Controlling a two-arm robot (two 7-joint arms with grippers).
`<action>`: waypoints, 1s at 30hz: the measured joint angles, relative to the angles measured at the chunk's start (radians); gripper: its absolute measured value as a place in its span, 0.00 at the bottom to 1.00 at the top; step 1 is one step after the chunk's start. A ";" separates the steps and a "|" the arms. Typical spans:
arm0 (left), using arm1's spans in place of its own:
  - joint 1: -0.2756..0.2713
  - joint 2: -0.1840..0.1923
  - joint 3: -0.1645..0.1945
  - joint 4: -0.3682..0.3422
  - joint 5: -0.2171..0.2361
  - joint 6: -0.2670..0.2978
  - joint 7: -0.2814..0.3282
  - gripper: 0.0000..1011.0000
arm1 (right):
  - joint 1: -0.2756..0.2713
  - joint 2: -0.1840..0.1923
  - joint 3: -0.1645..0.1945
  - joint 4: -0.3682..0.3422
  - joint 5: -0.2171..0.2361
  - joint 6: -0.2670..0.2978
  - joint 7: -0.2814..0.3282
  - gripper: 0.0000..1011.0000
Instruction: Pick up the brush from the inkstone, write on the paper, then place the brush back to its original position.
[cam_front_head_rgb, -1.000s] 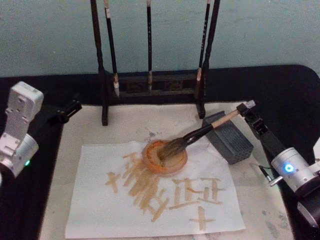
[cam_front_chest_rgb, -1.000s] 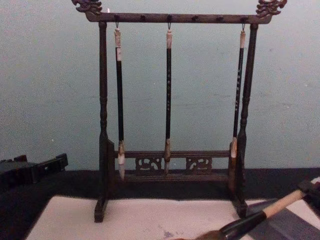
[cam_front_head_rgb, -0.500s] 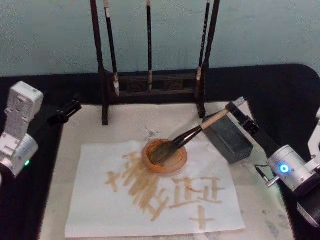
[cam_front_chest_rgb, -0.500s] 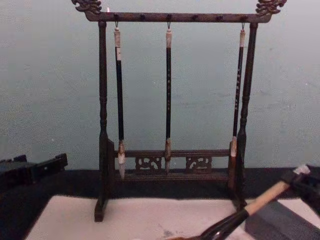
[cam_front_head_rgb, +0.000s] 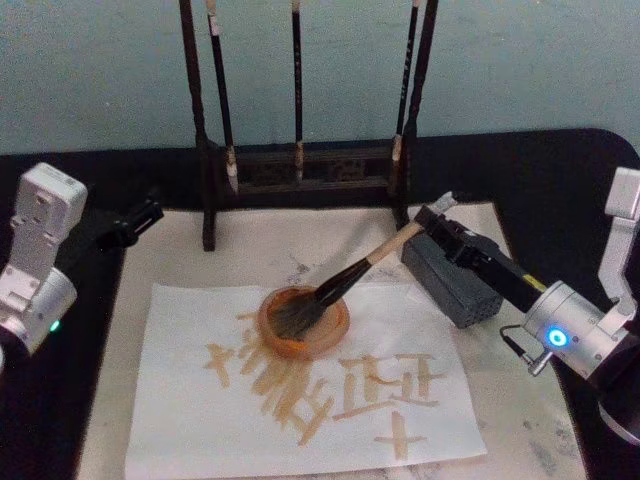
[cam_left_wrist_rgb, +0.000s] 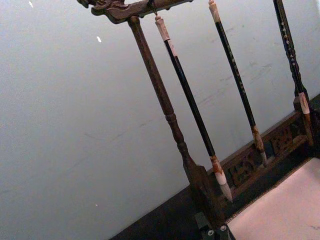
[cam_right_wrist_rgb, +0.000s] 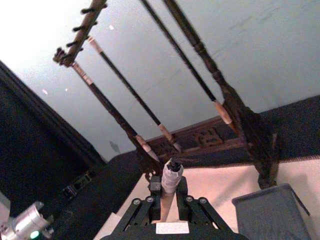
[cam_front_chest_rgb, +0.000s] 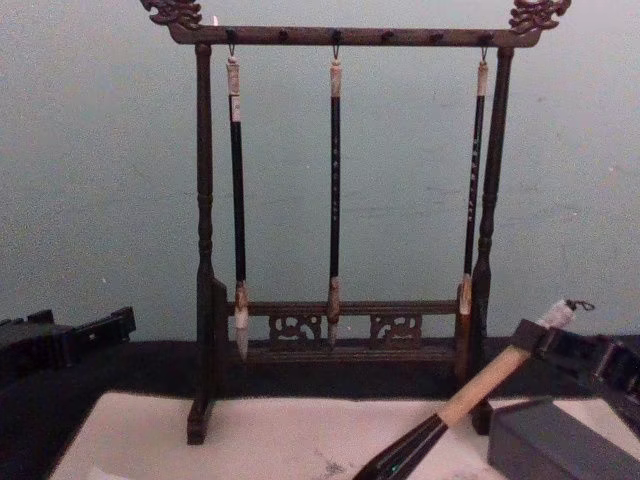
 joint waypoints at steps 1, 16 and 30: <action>0.000 0.000 0.000 0.000 0.000 0.000 0.000 0.99 | 0.000 0.003 -0.002 -0.007 -0.006 0.001 -0.003 0.19; 0.000 0.000 0.000 0.000 0.000 0.000 0.000 0.99 | 0.000 0.045 -0.024 -0.124 -0.088 0.053 -0.051 0.19; 0.000 0.000 0.000 0.000 0.000 0.000 0.000 0.99 | 0.034 0.099 -0.067 -0.237 -0.176 0.140 -0.100 0.18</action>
